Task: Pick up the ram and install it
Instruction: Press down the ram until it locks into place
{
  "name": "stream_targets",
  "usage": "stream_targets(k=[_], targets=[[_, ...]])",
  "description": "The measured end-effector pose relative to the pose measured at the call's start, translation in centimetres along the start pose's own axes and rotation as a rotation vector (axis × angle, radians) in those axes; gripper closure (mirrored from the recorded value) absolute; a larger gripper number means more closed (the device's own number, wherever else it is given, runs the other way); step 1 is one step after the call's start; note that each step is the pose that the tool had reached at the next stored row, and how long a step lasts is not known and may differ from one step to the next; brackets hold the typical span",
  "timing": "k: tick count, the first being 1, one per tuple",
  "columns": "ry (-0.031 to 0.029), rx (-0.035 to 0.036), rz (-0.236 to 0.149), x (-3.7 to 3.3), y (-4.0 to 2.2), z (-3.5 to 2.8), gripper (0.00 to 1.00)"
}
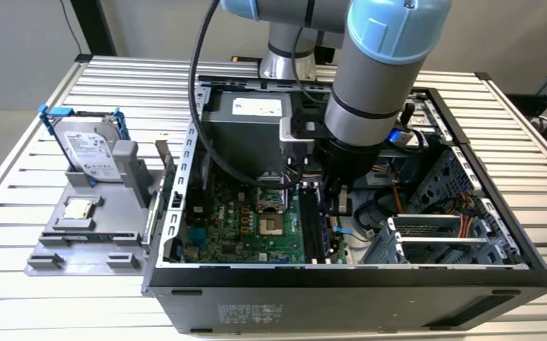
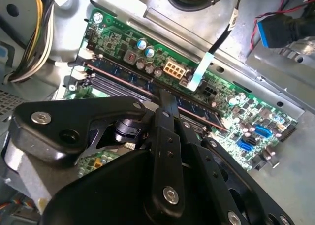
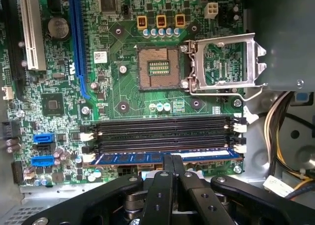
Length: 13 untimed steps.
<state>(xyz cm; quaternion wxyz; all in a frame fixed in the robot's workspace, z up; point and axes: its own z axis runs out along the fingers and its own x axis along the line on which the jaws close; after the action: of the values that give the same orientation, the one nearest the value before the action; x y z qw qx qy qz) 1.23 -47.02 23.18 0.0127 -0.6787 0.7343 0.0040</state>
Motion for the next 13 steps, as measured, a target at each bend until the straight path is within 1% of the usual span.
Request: stream_targets(k=[5, 9, 11, 13], targets=[[-0.0002, -0.0005, 0.0, 0.0, 0.01, 0.04, 1.0], [0.0001, -0.0011, 0.0, 0.01, 0.01, 0.73, 1.0], [0.0017, -0.0013, 0.0, 0.04, 0.01, 1.03, 1.0], [0.0015, -0.0014, 0.0, 0.05, -0.02, 1.41, 1.0]])
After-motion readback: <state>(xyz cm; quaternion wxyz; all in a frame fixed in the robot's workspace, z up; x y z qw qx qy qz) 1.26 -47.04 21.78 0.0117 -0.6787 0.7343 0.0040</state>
